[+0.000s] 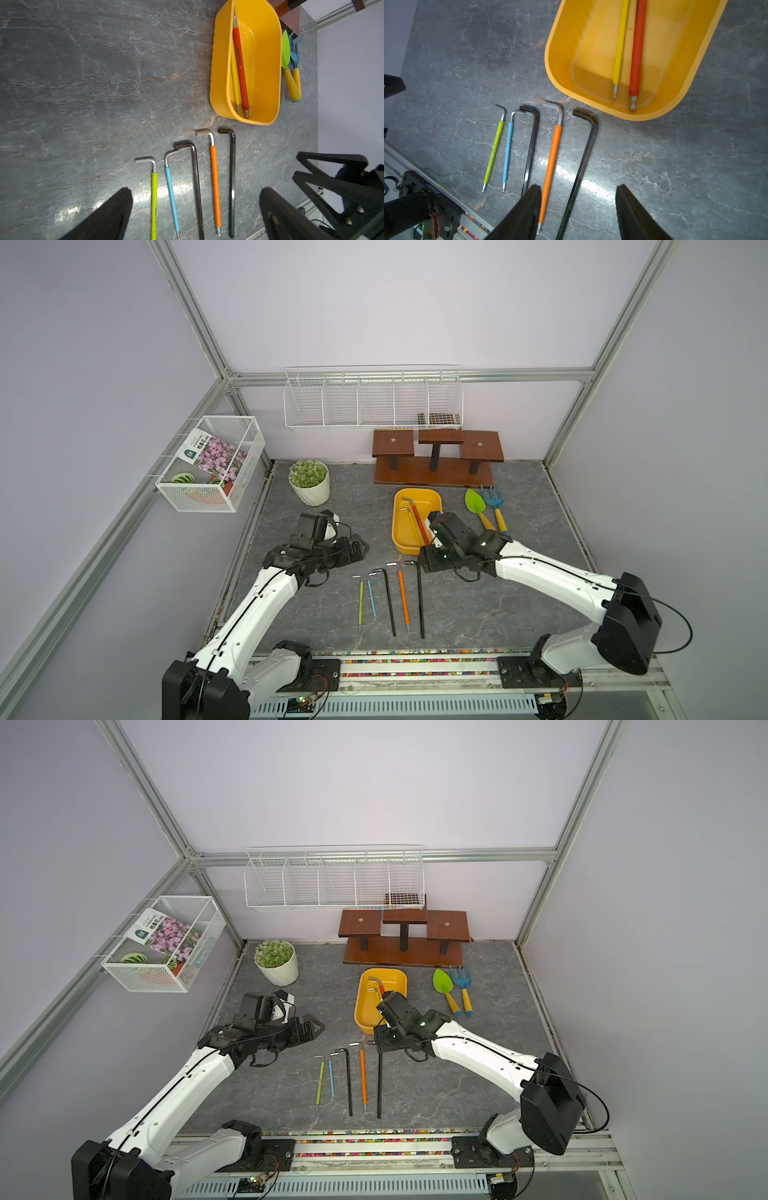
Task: Put the hex key on the desktop into the storage box
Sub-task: Pick up the Allen key from the center of the board.
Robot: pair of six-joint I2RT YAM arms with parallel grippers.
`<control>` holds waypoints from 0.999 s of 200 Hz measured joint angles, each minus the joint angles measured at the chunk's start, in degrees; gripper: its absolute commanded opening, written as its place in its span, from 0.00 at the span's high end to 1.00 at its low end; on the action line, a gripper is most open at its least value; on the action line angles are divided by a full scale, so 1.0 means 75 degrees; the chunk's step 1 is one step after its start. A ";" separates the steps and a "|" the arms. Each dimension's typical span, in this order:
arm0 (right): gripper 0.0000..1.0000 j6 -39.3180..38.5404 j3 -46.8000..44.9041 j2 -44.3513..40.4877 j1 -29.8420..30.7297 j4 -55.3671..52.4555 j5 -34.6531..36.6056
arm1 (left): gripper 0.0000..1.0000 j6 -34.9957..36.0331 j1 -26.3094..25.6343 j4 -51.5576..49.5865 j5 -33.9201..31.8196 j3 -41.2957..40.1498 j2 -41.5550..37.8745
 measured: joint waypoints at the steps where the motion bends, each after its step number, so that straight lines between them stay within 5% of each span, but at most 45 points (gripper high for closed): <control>1: 0.40 0.0009 -0.0006 0.0006 0.0009 0.0003 0.0003 | 0.00 0.0000 0.0000 0.0000 0.0000 0.0000 0.0000; 200: 0.44 0.1673 0.0064 0.1938 0.1201 0.0009 0.0816 | 0.00 -0.0003 0.0000 0.0000 0.0058 -0.0047 -0.0015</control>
